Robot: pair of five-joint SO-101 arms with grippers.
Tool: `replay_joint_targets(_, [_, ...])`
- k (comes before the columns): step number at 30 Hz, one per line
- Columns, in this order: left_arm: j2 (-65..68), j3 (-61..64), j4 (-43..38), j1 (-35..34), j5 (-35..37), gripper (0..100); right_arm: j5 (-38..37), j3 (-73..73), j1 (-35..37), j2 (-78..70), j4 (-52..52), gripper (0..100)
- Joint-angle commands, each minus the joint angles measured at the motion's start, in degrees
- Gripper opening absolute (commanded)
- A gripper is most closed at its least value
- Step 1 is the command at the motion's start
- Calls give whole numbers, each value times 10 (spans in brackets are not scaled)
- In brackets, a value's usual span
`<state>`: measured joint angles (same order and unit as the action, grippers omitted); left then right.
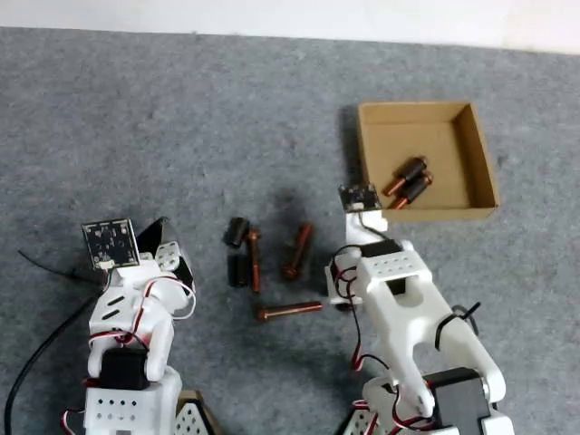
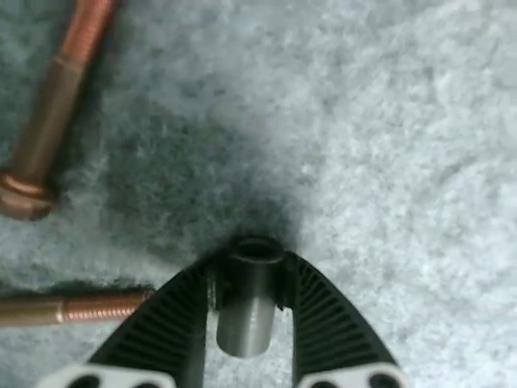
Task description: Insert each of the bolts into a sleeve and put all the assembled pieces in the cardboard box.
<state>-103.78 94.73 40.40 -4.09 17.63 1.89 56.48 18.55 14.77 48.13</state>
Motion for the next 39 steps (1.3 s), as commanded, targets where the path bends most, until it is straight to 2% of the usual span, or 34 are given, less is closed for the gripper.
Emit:
replay_joint_targets(1, [-10,-2,-11,-4,-10,7,-27,-6,3,-4,2,5])
replay_joint_targets(7, [-10,-3,-11,-5,-10,7,-47,7,0,82,0,5])
replay_joint_targets(16, [-10,-3,-10,-5,-10,7,-47,203,-30,426,-80,5])
replay_joint_targets(31, [-10,-3,-9,-6,-10,7,-47,367,-31,895,0,5])
replay_joint_targets(34, [-10,-3,-9,-5,-10,7,-47,378,-44,908,5,5])
replay_joint_targets(39, [-10,-6,-9,-4,-9,7,-44,378,-123,896,4,5])
